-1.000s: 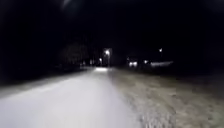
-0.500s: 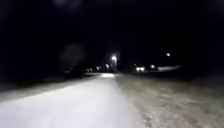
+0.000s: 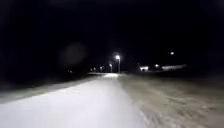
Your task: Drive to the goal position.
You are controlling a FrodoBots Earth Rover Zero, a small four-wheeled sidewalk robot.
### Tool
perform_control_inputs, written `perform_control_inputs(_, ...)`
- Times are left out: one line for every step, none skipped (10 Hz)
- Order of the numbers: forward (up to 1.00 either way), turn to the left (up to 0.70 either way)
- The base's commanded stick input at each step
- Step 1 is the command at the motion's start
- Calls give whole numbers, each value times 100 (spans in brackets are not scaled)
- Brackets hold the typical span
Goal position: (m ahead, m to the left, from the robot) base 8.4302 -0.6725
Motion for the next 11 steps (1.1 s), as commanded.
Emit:
perform_control_inputs(100, 19)
perform_control_inputs(100, 18)
perform_control_inputs(100, 0)
perform_control_inputs(100, 0)
perform_control_inputs(100, 0)
perform_control_inputs(100, 0)
perform_control_inputs(100, 0)
perform_control_inputs(100, 0)
perform_control_inputs(100, 0)
perform_control_inputs(100, 0)
perform_control_inputs(100, 1)
